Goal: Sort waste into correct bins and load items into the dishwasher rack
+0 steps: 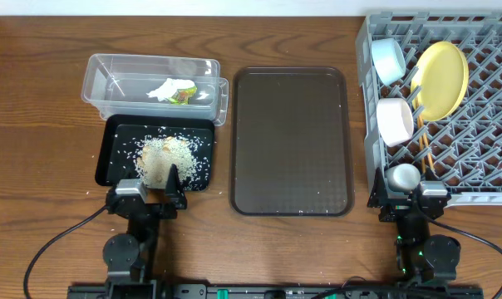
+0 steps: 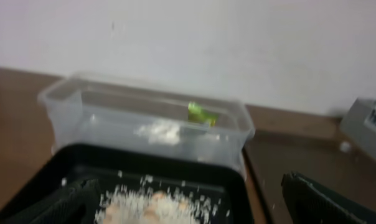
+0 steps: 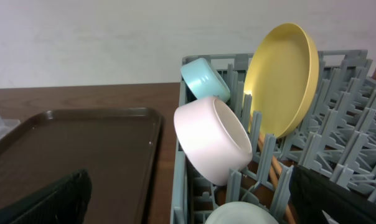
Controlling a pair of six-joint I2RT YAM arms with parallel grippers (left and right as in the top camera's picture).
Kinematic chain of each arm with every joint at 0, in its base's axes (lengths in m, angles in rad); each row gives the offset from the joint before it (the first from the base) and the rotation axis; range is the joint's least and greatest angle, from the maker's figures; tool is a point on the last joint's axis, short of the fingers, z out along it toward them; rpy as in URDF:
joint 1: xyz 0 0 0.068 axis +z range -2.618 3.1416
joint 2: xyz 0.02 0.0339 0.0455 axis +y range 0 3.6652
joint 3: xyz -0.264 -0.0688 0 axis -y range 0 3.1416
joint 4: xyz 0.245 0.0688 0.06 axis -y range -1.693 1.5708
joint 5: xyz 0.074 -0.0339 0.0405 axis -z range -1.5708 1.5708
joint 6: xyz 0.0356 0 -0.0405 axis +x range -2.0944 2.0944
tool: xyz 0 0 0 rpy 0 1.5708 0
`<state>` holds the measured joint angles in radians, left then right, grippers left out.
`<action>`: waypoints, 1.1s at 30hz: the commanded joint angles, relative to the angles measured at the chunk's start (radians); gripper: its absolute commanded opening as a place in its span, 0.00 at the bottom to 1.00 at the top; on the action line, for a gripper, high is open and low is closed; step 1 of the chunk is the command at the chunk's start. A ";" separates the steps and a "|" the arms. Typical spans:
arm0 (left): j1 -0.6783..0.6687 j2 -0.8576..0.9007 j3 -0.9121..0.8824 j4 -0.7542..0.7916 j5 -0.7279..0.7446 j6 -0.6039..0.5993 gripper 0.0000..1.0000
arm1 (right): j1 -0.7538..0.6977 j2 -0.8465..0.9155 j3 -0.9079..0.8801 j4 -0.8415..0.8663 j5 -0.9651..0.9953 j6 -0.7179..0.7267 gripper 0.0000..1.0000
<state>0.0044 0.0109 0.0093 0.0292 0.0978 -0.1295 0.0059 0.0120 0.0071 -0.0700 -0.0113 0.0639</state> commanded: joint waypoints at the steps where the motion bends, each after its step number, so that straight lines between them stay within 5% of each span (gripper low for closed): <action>1: -0.006 -0.010 -0.006 -0.011 -0.002 0.010 0.95 | 0.008 -0.006 -0.002 -0.004 0.003 -0.009 0.99; 33: -0.006 -0.004 -0.005 -0.092 -0.002 -0.010 0.95 | 0.008 -0.006 -0.002 -0.004 0.003 -0.009 0.99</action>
<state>0.0036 0.0105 0.0174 -0.0231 0.0898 -0.1337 0.0059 0.0120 0.0071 -0.0704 -0.0113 0.0639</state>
